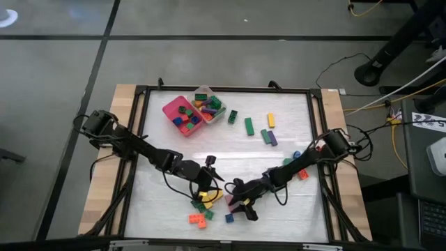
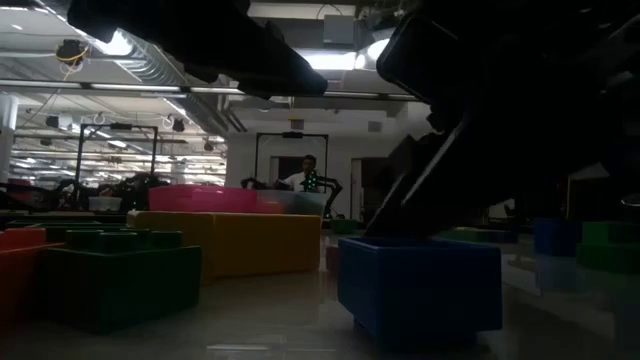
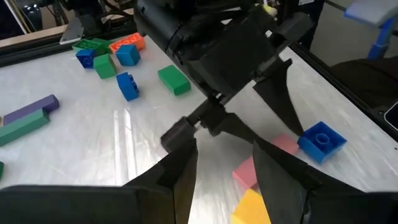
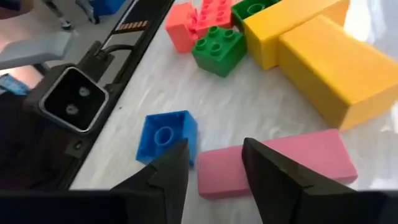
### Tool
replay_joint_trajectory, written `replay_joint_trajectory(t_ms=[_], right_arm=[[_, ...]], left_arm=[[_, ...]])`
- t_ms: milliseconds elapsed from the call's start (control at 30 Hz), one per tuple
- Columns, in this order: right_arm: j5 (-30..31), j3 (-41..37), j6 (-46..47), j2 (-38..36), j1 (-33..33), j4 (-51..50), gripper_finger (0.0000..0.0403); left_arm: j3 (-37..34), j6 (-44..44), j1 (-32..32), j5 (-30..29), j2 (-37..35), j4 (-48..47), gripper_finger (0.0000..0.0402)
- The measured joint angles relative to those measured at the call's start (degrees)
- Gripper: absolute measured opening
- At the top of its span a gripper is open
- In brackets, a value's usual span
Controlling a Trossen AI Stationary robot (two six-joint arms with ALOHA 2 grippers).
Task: Sort blocks by size
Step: Put the big pink block into the white bin
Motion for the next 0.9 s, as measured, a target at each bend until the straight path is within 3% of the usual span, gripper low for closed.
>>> replay_joint_trajectory(t_ms=[333,533,900], right_arm=[[1.1,0.2,-0.6,-0.2,-7.2,-4.9,0.0155],[0.2,0.1,-6.1,-0.1,-13.3,-5.8,0.0155],[1.1,0.0,-9.1,-0.5,-24.3,-6.0,0.0155]], left_arm=[[0.0,0.1,0.0,0.0,0.0,0.0,0.0143],[0.0,0.4,0.0,-0.1,0.0,0.0,0.0143],[0.0,7.4,0.0,-8.7,-2.5,-1.5,0.0143]])
